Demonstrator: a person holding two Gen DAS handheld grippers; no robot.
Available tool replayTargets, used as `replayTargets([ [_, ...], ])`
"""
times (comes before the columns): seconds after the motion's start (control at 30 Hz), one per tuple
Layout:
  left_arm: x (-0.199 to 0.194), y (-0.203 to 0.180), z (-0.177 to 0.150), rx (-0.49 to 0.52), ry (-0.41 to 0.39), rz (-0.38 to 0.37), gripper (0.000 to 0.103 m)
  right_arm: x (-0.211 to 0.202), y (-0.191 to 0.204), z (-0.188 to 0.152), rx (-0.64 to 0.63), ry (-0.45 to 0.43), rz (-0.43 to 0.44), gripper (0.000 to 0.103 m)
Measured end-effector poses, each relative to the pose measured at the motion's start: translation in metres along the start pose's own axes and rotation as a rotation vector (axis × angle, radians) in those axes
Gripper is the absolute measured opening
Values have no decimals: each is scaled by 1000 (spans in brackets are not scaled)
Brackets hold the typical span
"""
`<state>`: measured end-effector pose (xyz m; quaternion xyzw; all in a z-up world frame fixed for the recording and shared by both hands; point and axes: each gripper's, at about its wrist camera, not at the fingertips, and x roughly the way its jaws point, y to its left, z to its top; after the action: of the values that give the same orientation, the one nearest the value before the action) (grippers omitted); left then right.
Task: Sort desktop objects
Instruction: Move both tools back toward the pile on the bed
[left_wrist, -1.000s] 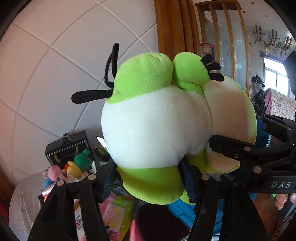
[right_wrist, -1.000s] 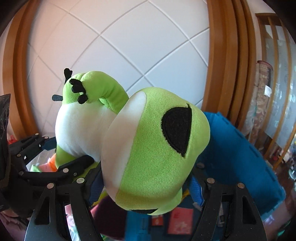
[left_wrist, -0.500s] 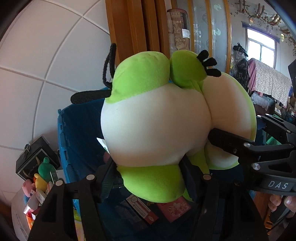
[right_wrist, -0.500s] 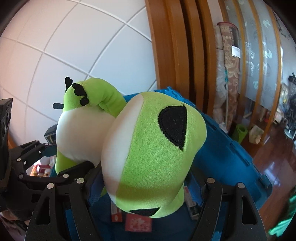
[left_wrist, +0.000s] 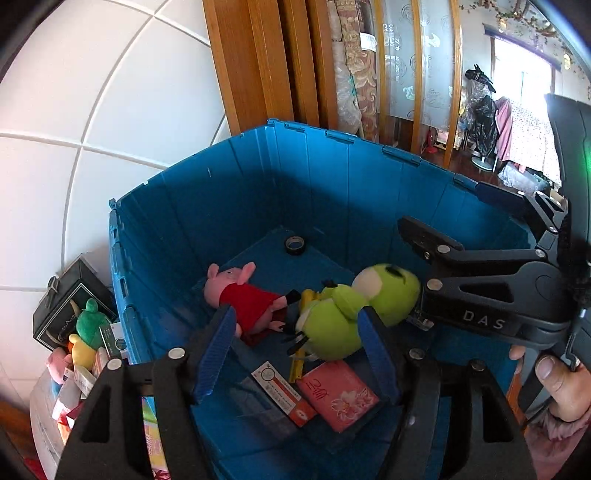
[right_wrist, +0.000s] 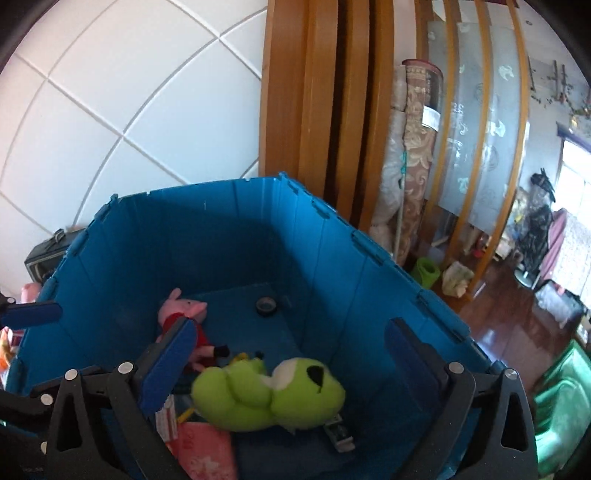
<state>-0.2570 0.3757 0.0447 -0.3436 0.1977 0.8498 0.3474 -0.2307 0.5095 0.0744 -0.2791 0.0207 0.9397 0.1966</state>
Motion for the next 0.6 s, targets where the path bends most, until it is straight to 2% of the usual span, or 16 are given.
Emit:
replayTargets([
  [0.2, -24, 11, -12, -46, -88, 27, 68, 0, -3, 2, 38, -40, -29, 103],
  [0.37, -54, 30, -30, -122, -191, 43, 68, -1, 3, 3, 22, -60, -72, 103],
  [0.5, -76, 52, -53, -199, -254, 110, 68, 0, 9, 3, 2, -59, -107, 103],
  [0.6, -88, 70, -76, -254, -269, 165, 68, -2, 12, 2, -13, -67, -121, 103],
])
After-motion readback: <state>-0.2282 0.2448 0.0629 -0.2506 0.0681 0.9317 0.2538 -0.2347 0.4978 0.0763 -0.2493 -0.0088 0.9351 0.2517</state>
